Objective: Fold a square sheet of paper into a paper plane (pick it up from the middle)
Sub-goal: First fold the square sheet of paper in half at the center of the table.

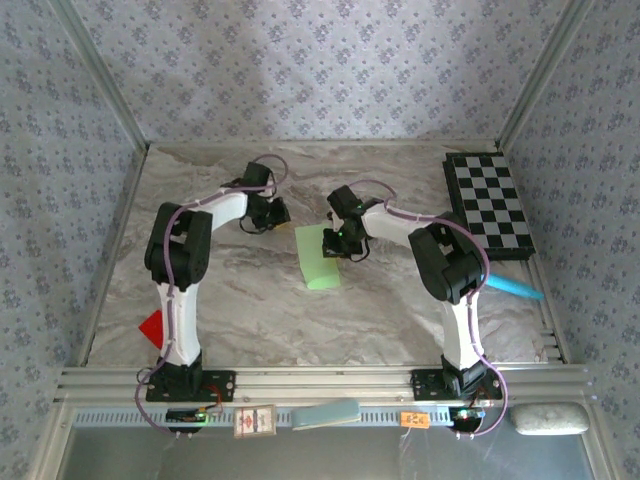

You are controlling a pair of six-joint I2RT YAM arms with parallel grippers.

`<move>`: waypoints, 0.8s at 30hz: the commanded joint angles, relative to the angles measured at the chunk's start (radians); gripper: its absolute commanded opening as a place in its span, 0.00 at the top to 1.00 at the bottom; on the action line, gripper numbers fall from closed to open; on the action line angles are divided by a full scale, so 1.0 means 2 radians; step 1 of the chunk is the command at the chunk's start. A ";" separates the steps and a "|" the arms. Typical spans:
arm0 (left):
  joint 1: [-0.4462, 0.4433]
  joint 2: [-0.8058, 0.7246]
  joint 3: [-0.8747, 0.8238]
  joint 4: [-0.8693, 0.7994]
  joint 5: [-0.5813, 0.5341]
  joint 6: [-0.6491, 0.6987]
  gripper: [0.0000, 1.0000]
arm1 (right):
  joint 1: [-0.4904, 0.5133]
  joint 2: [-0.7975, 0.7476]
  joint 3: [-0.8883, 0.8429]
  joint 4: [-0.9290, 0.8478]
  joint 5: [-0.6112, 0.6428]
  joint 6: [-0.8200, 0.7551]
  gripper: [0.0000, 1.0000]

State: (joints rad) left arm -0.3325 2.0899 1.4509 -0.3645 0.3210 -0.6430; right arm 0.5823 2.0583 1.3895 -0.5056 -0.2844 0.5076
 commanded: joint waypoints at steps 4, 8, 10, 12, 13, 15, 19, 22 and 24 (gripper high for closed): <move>-0.031 -0.120 -0.075 0.037 0.027 -0.053 0.85 | -0.002 0.031 -0.058 -0.050 0.092 0.057 0.86; -0.054 -0.165 -0.154 0.081 0.056 -0.103 0.85 | -0.003 0.017 -0.076 -0.019 0.092 0.088 0.87; -0.065 -0.174 -0.188 0.113 0.079 -0.132 0.85 | -0.003 0.013 -0.080 -0.011 0.090 0.096 0.87; -0.076 -0.172 -0.206 0.132 0.100 -0.149 0.85 | -0.004 0.011 -0.084 -0.007 0.089 0.099 0.87; -0.082 -0.170 -0.209 0.133 0.103 -0.151 0.85 | -0.004 0.012 -0.083 -0.007 0.088 0.098 0.87; -0.092 -0.160 -0.210 0.125 0.101 -0.149 0.85 | -0.004 0.014 -0.083 -0.007 0.085 0.098 0.87; -0.100 -0.135 -0.198 0.108 0.100 -0.142 0.86 | -0.006 0.017 -0.083 -0.007 0.085 0.096 0.87; -0.100 -0.119 -0.187 0.093 0.094 -0.134 0.86 | -0.005 0.017 -0.083 -0.009 0.085 0.093 0.87; -0.100 -0.110 -0.180 0.081 0.087 -0.129 0.86 | -0.005 0.017 -0.083 -0.009 0.085 0.092 0.87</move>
State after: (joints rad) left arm -0.5323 1.8442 1.0454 -0.1665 0.4976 -0.9108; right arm 0.5861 2.0041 1.2915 -0.3885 -0.2573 0.6853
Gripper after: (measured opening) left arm 0.138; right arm 0.132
